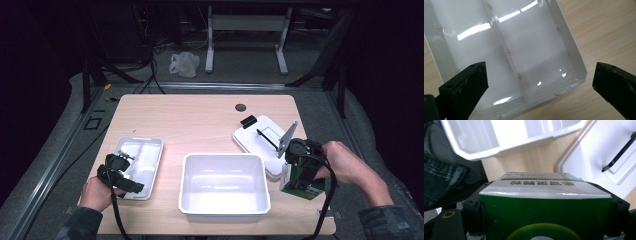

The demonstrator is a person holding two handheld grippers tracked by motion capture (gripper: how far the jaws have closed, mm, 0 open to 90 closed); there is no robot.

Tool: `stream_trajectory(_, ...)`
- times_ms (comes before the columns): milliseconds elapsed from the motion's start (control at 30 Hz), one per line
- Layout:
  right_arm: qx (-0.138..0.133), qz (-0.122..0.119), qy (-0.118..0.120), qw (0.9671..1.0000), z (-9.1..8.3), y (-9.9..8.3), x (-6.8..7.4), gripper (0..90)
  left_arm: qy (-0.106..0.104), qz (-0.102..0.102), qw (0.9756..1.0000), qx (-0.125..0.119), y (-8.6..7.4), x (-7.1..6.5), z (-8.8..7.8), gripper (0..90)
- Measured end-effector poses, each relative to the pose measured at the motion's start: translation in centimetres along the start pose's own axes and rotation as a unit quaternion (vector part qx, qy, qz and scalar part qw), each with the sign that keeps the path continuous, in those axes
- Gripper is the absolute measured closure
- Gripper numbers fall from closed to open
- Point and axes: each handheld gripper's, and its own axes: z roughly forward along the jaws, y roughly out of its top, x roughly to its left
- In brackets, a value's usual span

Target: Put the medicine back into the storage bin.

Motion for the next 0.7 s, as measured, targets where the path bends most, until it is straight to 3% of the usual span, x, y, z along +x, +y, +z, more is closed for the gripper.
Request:
stream_trajectory(200,0.002,-0.025,-0.011,0.9996,-1.9,1.4,0.5,15.7,-0.001,-0.002,1.0000,0.000,-0.1,0.1,0.0,0.1)
stream_trajectory(433,-0.022,-0.050,-0.014,0.9984,-3.7,3.2,1.1,15.7,-0.002,0.000,1.0000,0.000,0.0,0.0,0.1,0.1)
stream_trajectory(700,-0.031,-0.075,-0.013,0.9966,-4.1,6.3,1.9,15.6,-0.003,-0.001,1.0000,0.000,-0.1,0.1,0.1,0.1)
